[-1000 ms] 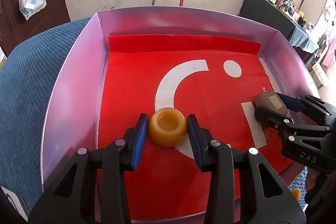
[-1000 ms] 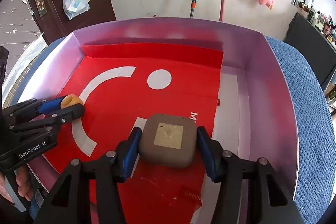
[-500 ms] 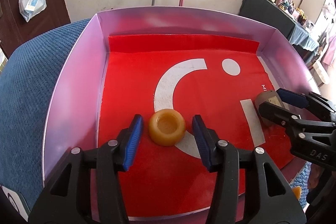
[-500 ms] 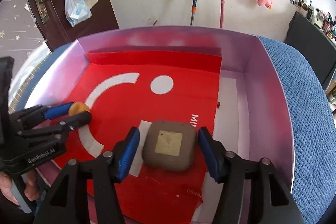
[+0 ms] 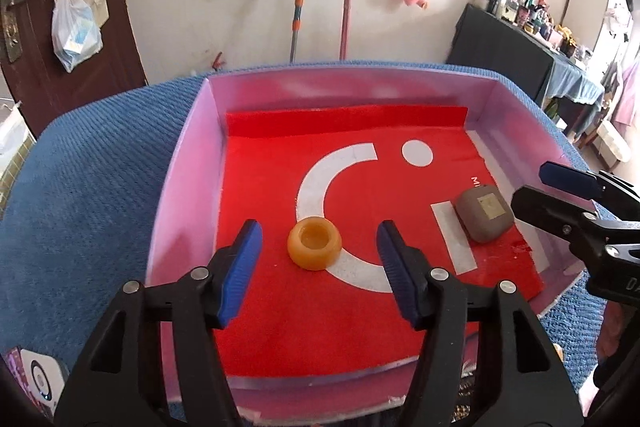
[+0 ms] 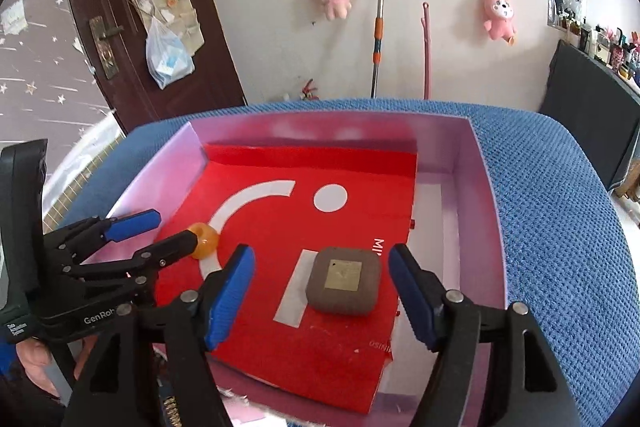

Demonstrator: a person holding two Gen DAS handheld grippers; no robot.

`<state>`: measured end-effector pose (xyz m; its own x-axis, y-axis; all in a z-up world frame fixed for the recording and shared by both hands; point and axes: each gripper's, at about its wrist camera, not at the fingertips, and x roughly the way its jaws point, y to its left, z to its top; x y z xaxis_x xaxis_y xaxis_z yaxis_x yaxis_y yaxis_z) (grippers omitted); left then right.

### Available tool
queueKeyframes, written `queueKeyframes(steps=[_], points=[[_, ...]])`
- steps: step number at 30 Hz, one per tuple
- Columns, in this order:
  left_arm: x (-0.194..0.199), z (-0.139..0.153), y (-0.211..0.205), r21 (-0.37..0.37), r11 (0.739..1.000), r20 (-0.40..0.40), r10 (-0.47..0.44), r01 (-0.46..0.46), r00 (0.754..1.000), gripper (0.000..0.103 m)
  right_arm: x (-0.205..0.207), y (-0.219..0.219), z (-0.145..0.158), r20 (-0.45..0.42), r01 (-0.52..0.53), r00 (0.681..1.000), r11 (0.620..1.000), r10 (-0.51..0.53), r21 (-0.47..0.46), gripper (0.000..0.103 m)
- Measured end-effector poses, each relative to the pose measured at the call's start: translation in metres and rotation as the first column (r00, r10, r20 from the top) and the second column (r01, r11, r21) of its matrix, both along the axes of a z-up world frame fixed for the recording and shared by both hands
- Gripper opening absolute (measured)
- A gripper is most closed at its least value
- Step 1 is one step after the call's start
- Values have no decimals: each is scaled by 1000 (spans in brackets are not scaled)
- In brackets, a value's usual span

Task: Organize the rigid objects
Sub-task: 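Withdraw both open tools from the pink box back over the table items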

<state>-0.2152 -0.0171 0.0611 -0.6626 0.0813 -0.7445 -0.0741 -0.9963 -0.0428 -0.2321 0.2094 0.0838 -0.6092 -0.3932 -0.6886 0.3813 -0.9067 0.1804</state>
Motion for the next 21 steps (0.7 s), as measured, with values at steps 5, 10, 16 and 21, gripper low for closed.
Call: queueKeyframes(steps=[5,10,16,21], points=[[15,11,-3,7,1000,-38,17,-17,999,62,16,5,12,-37,-8,999,999,7,-42,82],[26,19,-6,59,998,-38,29,-27,999,63,32,10,21,-80,-14,997,997,8,-74,98],[44,26,-10,68,997,-72,51,-46,996,73,48,13,30,-120,-29,993,995,17,-97,103],[55,27,-12,86,995,-73,67,-60,995,89,60,12,31,-136,-43,990,993,28,-109,103]])
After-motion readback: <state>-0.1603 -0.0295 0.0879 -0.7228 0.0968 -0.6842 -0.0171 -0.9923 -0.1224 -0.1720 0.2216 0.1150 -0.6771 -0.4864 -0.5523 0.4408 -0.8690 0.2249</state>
